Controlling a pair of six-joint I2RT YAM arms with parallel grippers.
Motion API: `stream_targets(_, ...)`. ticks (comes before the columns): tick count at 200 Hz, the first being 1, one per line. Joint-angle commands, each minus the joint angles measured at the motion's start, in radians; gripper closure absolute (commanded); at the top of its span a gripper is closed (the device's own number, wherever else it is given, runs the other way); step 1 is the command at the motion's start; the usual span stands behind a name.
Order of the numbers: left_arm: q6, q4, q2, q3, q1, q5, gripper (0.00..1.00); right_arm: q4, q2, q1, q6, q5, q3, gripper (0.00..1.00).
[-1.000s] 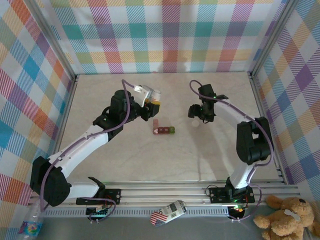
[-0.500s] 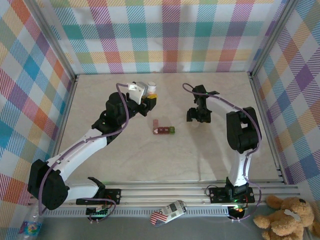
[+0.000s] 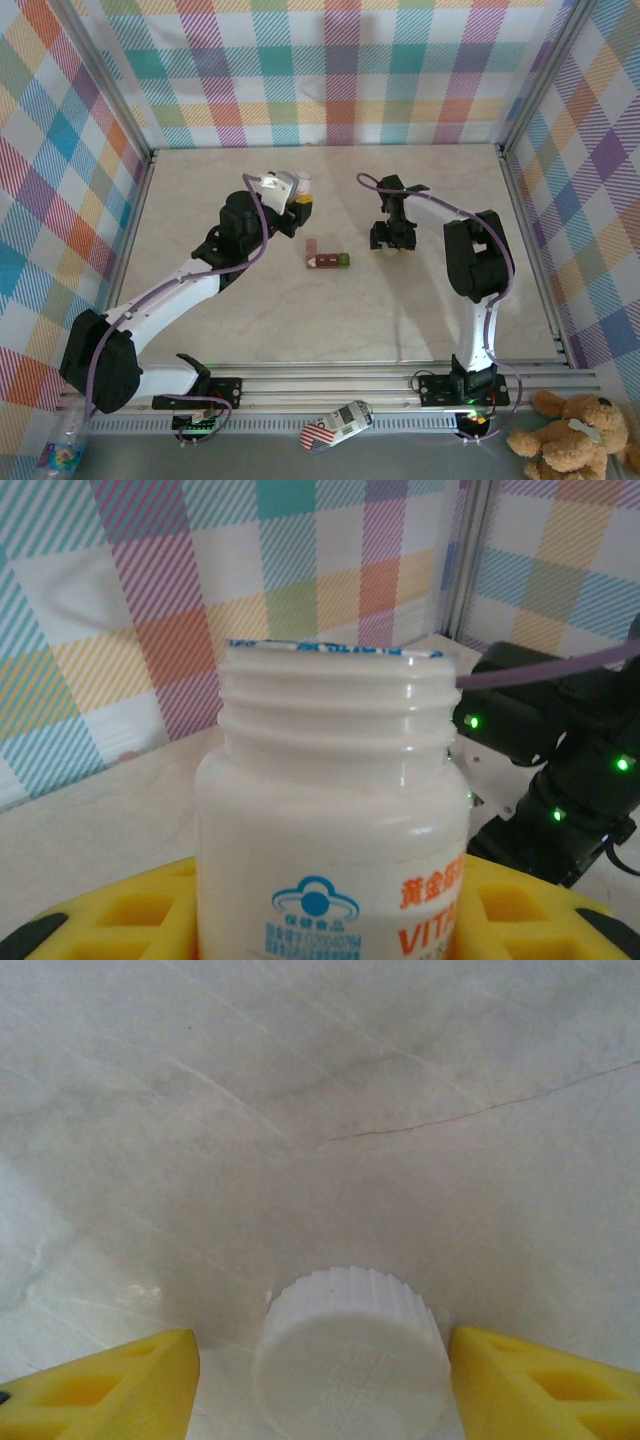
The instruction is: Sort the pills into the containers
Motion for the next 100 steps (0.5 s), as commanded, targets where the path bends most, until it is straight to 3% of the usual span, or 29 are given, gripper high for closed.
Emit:
stream_targets(1,-0.029,0.100,0.006,-0.022,0.015,0.044,1.00,-0.018,0.017,0.006,-0.010,0.010,0.020,0.36)
stream_targets(43,-0.079,0.201,0.026,-0.070,0.036,0.128,1.00,-0.003,0.018,0.006,-0.014,0.011,0.006,0.41)
stream_targets(100,-0.032,0.245,0.054,-0.115,0.043,0.302,1.00,0.019,-0.011,0.004,-0.019,0.002,-0.006,0.57)
